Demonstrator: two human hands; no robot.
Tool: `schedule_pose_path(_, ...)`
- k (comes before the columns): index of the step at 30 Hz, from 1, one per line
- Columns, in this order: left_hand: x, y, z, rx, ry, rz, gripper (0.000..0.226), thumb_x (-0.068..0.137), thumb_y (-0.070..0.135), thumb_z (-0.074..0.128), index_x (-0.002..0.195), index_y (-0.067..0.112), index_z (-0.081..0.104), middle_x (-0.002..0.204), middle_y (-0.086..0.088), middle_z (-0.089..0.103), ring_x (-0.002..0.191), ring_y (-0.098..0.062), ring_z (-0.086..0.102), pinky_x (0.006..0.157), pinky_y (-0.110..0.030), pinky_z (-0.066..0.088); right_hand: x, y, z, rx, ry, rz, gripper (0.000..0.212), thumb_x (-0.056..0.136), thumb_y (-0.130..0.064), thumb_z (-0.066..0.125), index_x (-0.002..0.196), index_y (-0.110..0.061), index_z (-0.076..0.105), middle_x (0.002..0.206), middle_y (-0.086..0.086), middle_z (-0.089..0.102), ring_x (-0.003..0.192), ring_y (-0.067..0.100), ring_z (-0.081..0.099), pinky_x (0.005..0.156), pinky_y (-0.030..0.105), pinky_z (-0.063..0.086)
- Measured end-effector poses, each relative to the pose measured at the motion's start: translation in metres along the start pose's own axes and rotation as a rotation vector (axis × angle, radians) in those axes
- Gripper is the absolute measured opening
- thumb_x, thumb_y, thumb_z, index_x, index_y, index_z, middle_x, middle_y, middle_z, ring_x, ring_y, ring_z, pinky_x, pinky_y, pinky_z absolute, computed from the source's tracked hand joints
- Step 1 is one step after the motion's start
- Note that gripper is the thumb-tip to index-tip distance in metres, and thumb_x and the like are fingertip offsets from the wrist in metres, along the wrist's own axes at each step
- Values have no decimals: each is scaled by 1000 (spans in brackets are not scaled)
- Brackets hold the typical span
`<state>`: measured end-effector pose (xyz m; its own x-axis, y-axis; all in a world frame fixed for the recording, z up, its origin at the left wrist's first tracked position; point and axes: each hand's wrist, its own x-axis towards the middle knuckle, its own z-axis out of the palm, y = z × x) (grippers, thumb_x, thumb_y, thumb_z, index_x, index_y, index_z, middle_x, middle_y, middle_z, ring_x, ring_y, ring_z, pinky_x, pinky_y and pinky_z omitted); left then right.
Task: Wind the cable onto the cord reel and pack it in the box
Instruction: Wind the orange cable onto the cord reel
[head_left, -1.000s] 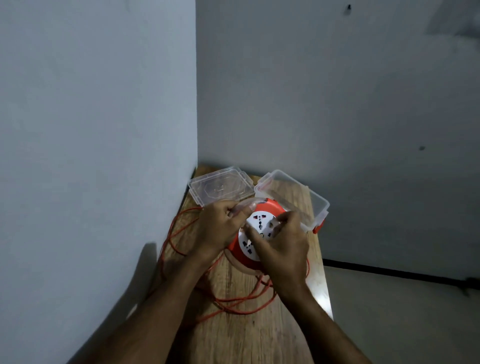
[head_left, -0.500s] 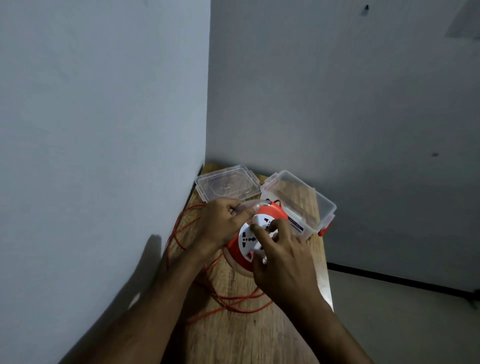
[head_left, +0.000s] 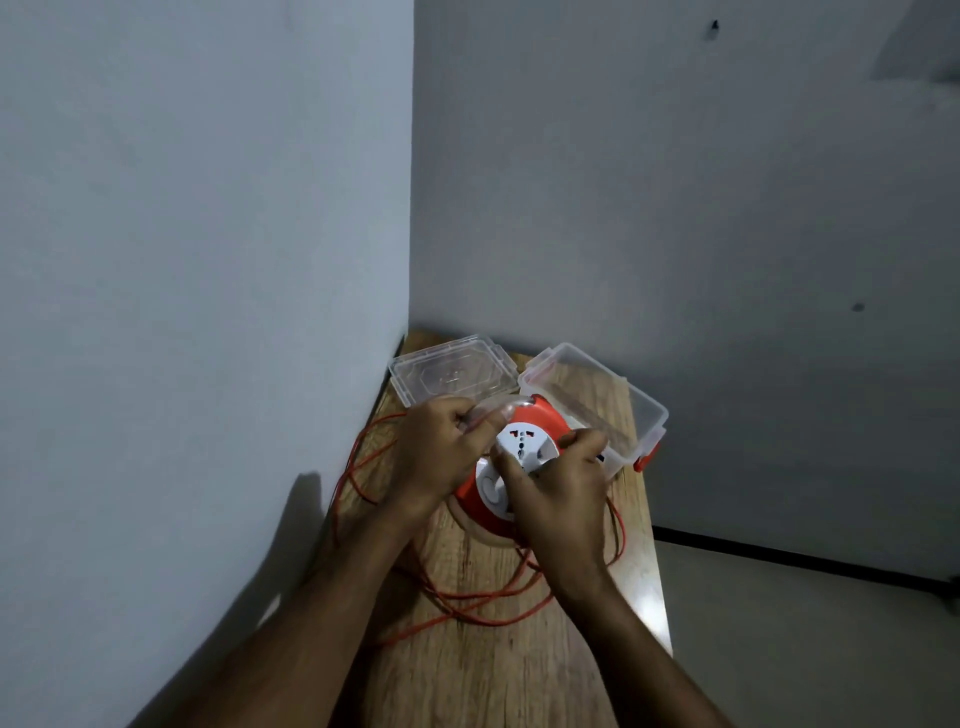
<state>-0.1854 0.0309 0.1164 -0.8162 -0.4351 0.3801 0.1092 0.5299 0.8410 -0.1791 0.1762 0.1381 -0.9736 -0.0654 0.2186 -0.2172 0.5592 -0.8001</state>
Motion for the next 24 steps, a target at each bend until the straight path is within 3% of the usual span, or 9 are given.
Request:
schedule_pose_path(4, -4, -4, 2, 47, -16, 41, 39, 89, 56, 68, 69, 22, 70, 58, 10, 63, 57, -8, 61, 50, -20, 44, 1, 2, 6, 152, -43, 170, 35, 91, -37, 72, 107, -19, 46, 92, -10, 63, 81, 6, 65, 70, 30, 60)
schedule_pose_path(5, -5, -5, 2, 41, -17, 34, 40, 89, 56, 68, 67, 23, 69, 56, 10, 61, 56, -9, 60, 49, -21, 44, -1, 2, 5, 126, -66, 125, 25, 93, -34, 69, 105, -21, 50, 94, -6, 69, 78, 7, 68, 67, 32, 62)
schedule_pose_path(7, -5, -8, 1, -3, -9, 2, 44, 88, 60, 67, 64, 23, 68, 55, 11, 61, 56, -9, 60, 49, -23, 45, -8, 0, -4, -53, -29, -159, 15, 93, -26, 70, 104, -22, 61, 95, -4, 73, 73, 7, 70, 62, 25, 61)
schedule_pose_path(10, 0, -8, -5, -29, -25, -42, 39, 87, 54, 70, 57, 32, 60, 50, 19, 58, 55, -4, 59, 51, -17, 40, -12, 8, -22, -387, -26, -661, 34, 82, -18, 78, 115, -18, 67, 110, 1, 69, 87, 16, 67, 68, 22, 53)
schedule_pose_path(12, 2, -7, -8, -23, -54, -36, 36, 89, 50, 72, 58, 34, 61, 52, 22, 59, 55, -3, 60, 52, -18, 41, -10, 17, -27, -538, -166, -763, 57, 75, -20, 84, 127, -22, 62, 125, 6, 62, 109, 25, 62, 83, 36, 56)
schedule_pose_path(15, 4, -6, -7, -22, -78, -1, 39, 89, 48, 72, 55, 36, 59, 52, 20, 59, 54, -5, 59, 51, -21, 41, -6, 27, -30, -727, -314, -776, 84, 64, -30, 91, 138, -28, 51, 139, 9, 52, 124, 31, 53, 91, 49, 54)
schedule_pose_path(20, 0, -2, -4, -25, -98, 17, 40, 90, 50, 71, 55, 37, 57, 53, 21, 59, 54, -4, 59, 51, -18, 42, -8, 24, -26, -702, -268, -593, 79, 80, -44, 71, 148, -31, 33, 142, 9, 44, 109, 27, 61, 79, 38, 58)
schedule_pose_path(24, -1, 1, -2, 10, -100, 43, 43, 89, 46, 73, 53, 36, 53, 52, 23, 57, 54, -1, 57, 48, -11, 37, -8, 24, -18, -653, -203, -607, 75, 73, -46, 81, 138, -25, 49, 127, 9, 54, 95, 26, 66, 69, 32, 59)
